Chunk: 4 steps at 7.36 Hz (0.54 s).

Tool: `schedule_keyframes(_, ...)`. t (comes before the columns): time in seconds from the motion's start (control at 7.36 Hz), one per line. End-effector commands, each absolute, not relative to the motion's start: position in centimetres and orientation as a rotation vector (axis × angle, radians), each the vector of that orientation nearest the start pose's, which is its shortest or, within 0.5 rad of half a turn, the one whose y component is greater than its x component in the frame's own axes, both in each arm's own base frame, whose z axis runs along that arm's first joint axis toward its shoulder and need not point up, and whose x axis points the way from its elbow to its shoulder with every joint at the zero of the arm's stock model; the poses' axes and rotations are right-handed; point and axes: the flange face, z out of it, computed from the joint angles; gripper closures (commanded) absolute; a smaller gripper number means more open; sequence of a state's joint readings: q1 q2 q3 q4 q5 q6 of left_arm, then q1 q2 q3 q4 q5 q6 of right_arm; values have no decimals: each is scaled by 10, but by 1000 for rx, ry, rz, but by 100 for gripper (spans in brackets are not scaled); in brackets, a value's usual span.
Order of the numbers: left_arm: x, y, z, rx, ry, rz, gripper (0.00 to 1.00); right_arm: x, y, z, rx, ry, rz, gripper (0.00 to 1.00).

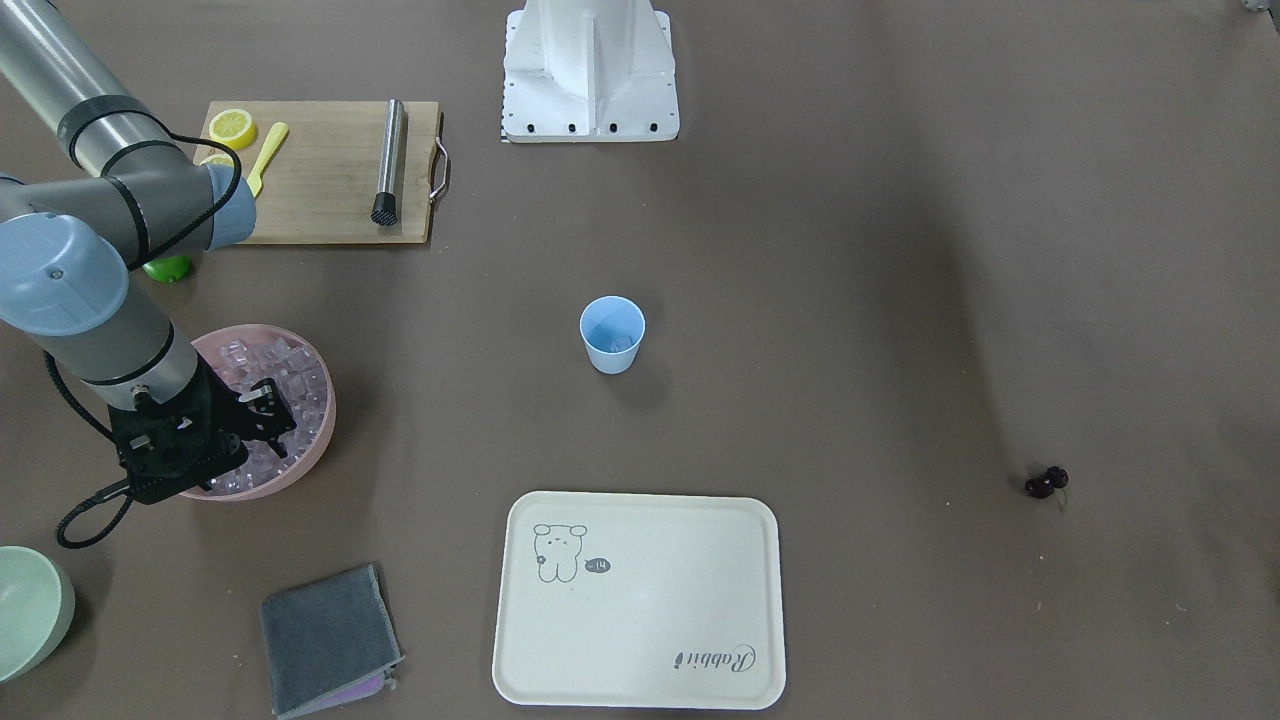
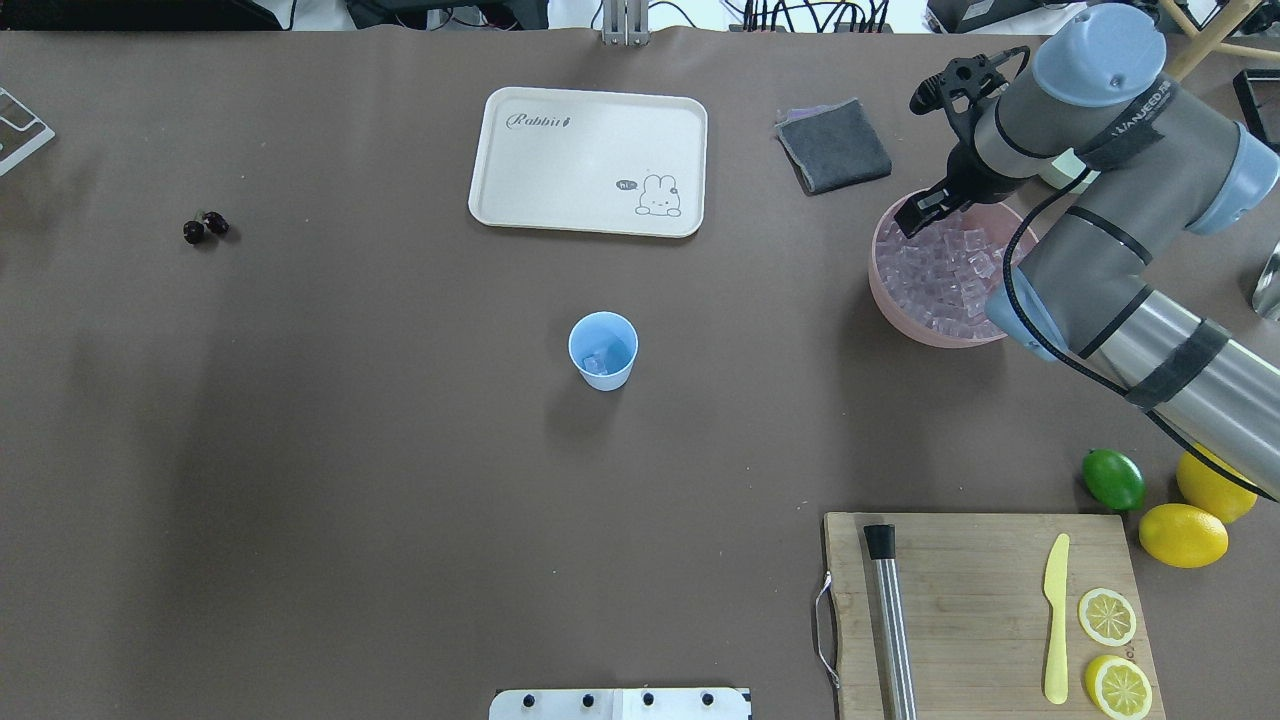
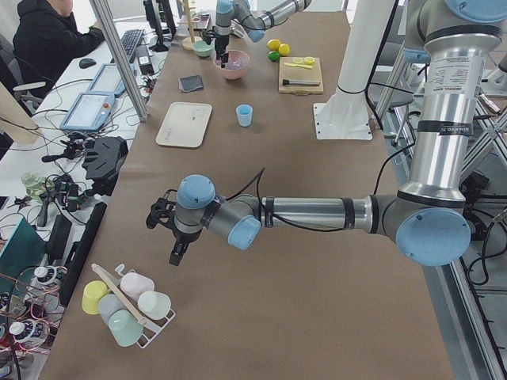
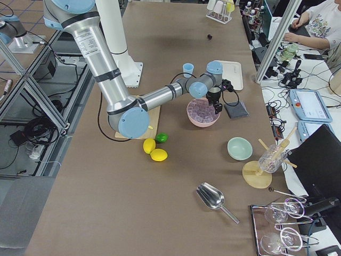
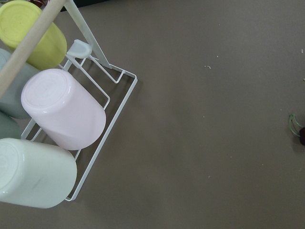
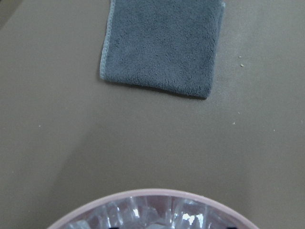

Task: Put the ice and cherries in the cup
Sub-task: 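Lower the right gripper into the bowl and grasp another ice cube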

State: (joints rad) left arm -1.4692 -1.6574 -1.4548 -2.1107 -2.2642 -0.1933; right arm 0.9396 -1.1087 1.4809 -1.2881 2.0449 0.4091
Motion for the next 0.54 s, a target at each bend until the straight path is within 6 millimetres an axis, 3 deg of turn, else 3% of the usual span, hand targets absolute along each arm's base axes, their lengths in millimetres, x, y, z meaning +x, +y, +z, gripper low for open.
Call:
schedule_keyframes(0.0,-13,-557,615,389,742,93,2,-332,-610,414,320,-715,-346,21)
schedule_keyframes(0.41,-13,-556,631,419,745,105,2,-335,-609,411,280,-738,-234,17)
